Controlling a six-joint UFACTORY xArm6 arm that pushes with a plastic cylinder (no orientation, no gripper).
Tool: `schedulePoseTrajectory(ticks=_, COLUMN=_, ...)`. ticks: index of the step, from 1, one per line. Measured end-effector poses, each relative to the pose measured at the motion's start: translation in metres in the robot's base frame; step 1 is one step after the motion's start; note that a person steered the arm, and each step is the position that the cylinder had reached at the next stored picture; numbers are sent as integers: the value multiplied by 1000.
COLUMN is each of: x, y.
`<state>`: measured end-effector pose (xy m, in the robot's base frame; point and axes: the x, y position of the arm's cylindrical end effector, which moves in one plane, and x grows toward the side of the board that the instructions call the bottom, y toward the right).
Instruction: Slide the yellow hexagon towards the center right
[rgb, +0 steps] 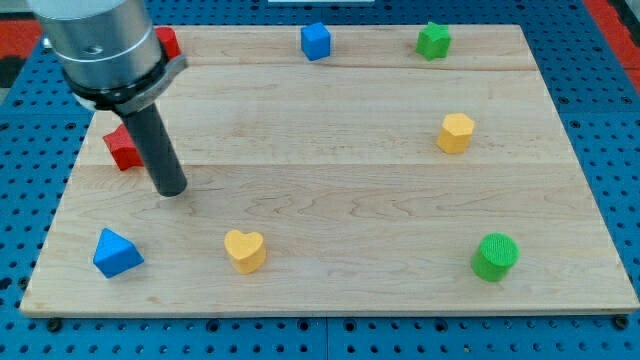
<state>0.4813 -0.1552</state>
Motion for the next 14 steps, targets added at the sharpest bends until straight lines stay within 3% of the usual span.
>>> schedulePoseTrajectory(ticks=2, x=29, y=114)
schedulePoseTrajectory(ticks=3, x=1, y=194)
schedulePoseTrajectory(ticks=4, x=-25, y=237)
schedulePoseTrajectory(ticks=5, x=-22, y=216)
schedulePoseTrajectory(ticks=6, x=-61, y=216)
schedulePoseTrajectory(ticks=8, x=-98, y=298)
schedulePoseTrajectory(ticks=10, x=-81, y=306)
schedulePoseTrajectory(ticks=11, x=-39, y=316)
schedulePoseTrajectory(ticks=14, x=-23, y=358)
